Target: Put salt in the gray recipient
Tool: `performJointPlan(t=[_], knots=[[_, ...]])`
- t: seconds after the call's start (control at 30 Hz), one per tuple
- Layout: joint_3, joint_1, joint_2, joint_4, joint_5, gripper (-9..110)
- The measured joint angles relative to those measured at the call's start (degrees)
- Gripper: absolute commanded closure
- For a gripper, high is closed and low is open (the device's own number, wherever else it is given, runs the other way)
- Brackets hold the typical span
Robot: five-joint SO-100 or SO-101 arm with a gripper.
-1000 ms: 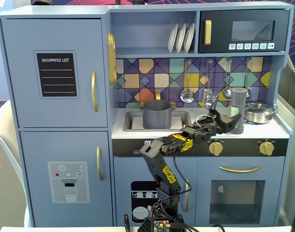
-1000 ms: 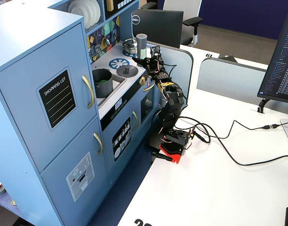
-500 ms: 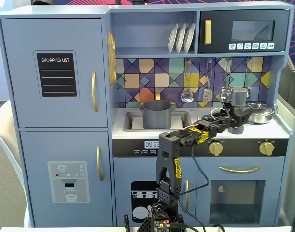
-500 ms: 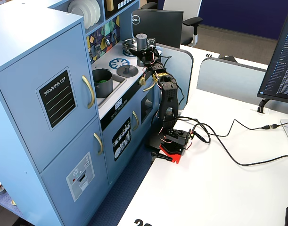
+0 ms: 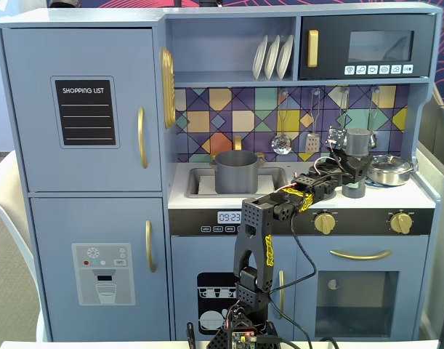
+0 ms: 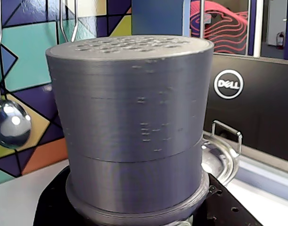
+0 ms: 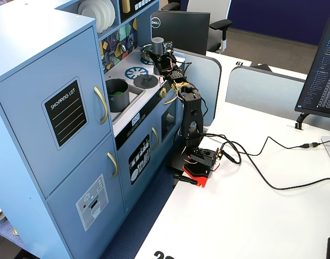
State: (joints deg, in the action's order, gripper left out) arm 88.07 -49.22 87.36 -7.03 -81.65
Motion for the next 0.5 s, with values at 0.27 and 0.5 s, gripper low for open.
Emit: performJointPlan(t=[0.27, 0.5], knots=[[0.09, 0.7, 10.28, 6.24, 9.23, 102], [0.09, 13.01, 26.98, 20.48, 34.72, 101]])
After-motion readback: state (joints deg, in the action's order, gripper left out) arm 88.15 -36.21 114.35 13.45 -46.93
